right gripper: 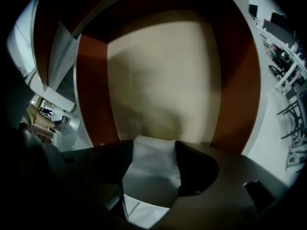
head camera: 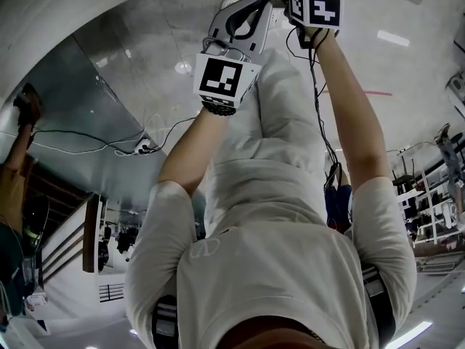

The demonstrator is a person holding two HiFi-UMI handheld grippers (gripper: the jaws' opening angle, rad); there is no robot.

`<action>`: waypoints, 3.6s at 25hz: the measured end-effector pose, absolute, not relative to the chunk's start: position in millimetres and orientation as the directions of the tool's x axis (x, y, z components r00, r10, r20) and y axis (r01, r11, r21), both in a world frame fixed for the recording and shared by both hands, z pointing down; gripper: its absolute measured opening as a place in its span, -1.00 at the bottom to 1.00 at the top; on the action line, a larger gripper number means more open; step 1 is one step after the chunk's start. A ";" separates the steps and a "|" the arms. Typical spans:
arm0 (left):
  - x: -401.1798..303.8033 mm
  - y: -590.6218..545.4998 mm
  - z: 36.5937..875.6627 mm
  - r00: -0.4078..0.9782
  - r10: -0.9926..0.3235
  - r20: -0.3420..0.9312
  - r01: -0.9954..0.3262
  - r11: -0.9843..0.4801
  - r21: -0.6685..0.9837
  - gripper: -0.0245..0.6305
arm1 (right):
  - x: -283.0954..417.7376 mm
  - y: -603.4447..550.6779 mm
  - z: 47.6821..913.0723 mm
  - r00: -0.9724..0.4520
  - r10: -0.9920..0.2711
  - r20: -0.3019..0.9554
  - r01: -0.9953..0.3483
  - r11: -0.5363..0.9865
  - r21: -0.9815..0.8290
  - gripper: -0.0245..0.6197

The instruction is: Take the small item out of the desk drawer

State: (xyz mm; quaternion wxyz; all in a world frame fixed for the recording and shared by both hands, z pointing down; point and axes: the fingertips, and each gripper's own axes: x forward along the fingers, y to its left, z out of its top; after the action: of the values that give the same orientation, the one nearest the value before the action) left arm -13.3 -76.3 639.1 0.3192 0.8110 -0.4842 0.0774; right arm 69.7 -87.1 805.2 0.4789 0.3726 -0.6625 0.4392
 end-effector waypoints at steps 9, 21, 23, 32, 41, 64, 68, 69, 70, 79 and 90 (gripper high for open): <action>-20.9 -74.6 629.9 0.517 -0.733 0.443 -0.839 -0.328 0.435 -0.93 | 65.7 -88.2 781.7 -0.292 -0.123 0.949 -0.917 0.317 -0.241 -0.12; -24.4 -78.7 625.8 0.507 -0.746 0.432 -0.842 -0.322 0.432 -0.93 | 66.0 -89.1 759.0 -0.368 -0.242 0.898 -0.904 0.319 -0.285 -0.12; -26.8 -80.3 622.6 0.502 -0.749 0.433 -0.845 -0.317 0.432 -0.93 | 64.9 -90.9 751.9 -0.379 -0.258 0.889 -0.901 0.322 -0.290 -0.12; -33.5 -83.4 589.1 0.495 -0.762 0.417 -0.853 -0.333 0.403 -0.93 | 66.1 -87.0 698.0 -0.416 -0.339 0.844 -0.891 0.337 -0.304 -0.12; -39.1 -84.6 546.1 0.483 -0.774 0.409 -0.864 -0.344 0.367 -0.93 | 63.1 -90.7 628.9 -0.432 -0.421 0.798 -0.886 0.363 -0.288 -0.12; -43.6 -98.5 397.8 0.471 -0.825 0.313 -0.878 -0.405 0.253 -0.93 | 64.1 -108.6 421.7 -0.515 -0.608 0.604 -0.850 0.451 -0.271 -0.12; -42.0 -99.9 368.6 0.480 -0.830 0.283 -0.875 -0.430 0.223 -0.93 | 66.5 -115.4 376.1 -0.526 -0.650 0.549 -0.846 0.465 -0.261 -0.12; -42.4 -100.9 360.1 0.482 -0.832 0.274 -0.874 -0.437 0.210 -0.93 | 67.7 -116.8 365.1 -0.526 -0.661 0.536 -0.847 0.469 -0.252 -0.12; -43.5 -101.6 351.5 0.482 -0.835 0.264 -0.875 -0.441 0.200 -0.93 | 69.0 -117.7 354.6 -0.524 -0.671 0.524 -0.847 0.473 -0.242 -0.12; -60.1 -113.9 288.5 0.429 -0.884 0.183 -0.903 -0.417 0.103 -0.93 | 85.5 -127.6 277.3 -0.498 -0.770 0.398 -0.865 0.475 -0.162 -0.12; -69.0 -121.4 232.5 0.392 -0.914 0.108 -0.919 -0.385 0.083 -0.93 | 115.2 -136.9 199.7 -0.445 -0.857 0.260 -0.895 0.437 -0.090 -0.12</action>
State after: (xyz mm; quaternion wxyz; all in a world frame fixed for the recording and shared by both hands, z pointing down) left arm -69.0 -121.4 232.5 0.0645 0.8317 -0.5510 0.0222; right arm 115.2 -136.9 199.7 0.0880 0.5193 -0.8432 0.1078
